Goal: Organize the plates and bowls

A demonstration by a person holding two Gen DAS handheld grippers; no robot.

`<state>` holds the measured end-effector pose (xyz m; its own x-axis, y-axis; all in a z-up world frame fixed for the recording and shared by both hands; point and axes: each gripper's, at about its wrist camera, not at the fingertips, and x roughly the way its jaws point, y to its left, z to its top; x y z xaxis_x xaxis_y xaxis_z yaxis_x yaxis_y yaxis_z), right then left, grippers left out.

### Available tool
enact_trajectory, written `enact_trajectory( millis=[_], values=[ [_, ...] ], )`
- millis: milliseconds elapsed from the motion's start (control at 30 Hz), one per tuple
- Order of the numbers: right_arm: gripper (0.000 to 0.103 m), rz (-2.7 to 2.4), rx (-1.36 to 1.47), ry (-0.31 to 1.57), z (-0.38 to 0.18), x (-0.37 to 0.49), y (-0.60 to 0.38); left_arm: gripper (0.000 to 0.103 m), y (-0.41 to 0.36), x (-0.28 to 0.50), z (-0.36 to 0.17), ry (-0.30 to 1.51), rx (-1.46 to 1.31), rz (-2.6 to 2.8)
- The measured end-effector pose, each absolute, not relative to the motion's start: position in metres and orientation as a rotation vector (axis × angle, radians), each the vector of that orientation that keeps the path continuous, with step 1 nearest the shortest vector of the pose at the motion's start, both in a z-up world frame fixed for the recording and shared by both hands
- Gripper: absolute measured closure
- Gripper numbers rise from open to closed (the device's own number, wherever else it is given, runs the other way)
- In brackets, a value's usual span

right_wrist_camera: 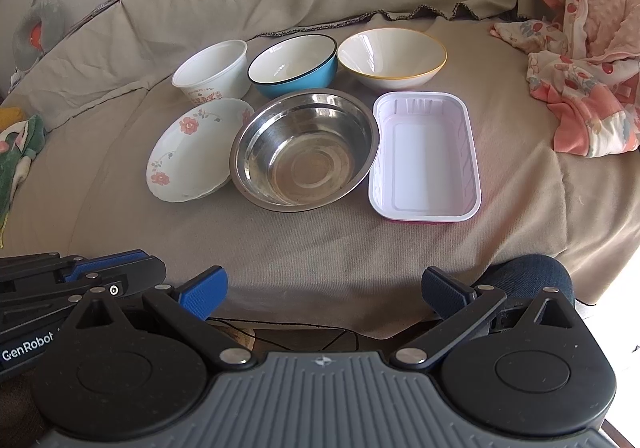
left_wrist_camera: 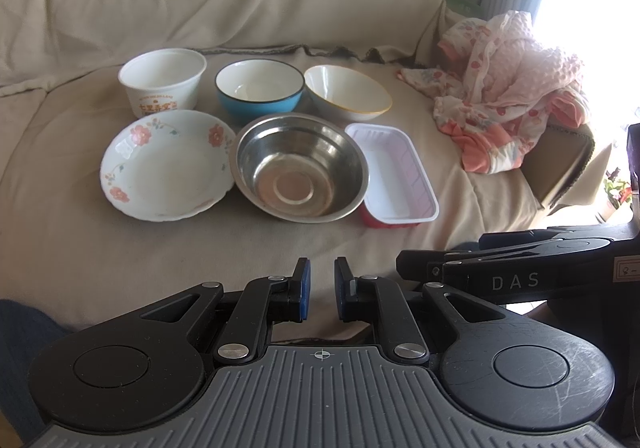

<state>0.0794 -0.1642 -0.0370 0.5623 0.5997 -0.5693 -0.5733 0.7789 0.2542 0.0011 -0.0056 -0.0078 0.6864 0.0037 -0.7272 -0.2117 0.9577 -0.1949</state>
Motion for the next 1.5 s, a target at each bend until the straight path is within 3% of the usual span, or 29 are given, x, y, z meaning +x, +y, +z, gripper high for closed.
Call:
enact_trajectory(
  millis=[200,367,500,733,833,900,1133,1400,1500],
  values=[
    [0.000,0.704,0.093,0.650,-0.038,0.086,-0.176,0.089,-0.009,0.013,-0.010,0.799,-0.282,0.083],
    [0.000,0.697,0.241,0.466,-0.049,0.106,-0.202,0.089,-0.009,0.042,-0.023,0.724,-0.326,0.044],
    [0.000,0.590,0.164,0.396,-0.058,0.125,-0.207,0.089,-0.003,0.082,-0.027,0.747,-0.366,-0.052],
    [0.000,0.529,0.246,0.549,-0.086,0.187,-0.229,0.089,0.010,0.191,-0.022,0.786,-0.297,-0.113],
    [0.015,0.545,0.299,0.634,-0.102,0.207,-0.232,0.089,0.017,0.248,-0.037,0.878,-0.276,-0.089],
    [0.035,0.571,0.341,0.694,-0.114,0.218,-0.233,0.089,0.024,0.274,-0.048,0.927,-0.288,-0.075],
    [0.038,0.616,0.411,0.815,-0.133,0.250,-0.217,0.089,0.037,0.326,-0.083,1.055,-0.319,-0.067],
    [0.065,0.691,0.440,0.843,-0.139,0.269,-0.208,0.085,0.026,0.349,-0.106,1.126,-0.326,-0.120],
    [0.070,0.735,0.461,0.846,-0.137,0.272,-0.209,0.082,0.015,0.356,-0.109,1.137,-0.313,-0.141]
  ],
)
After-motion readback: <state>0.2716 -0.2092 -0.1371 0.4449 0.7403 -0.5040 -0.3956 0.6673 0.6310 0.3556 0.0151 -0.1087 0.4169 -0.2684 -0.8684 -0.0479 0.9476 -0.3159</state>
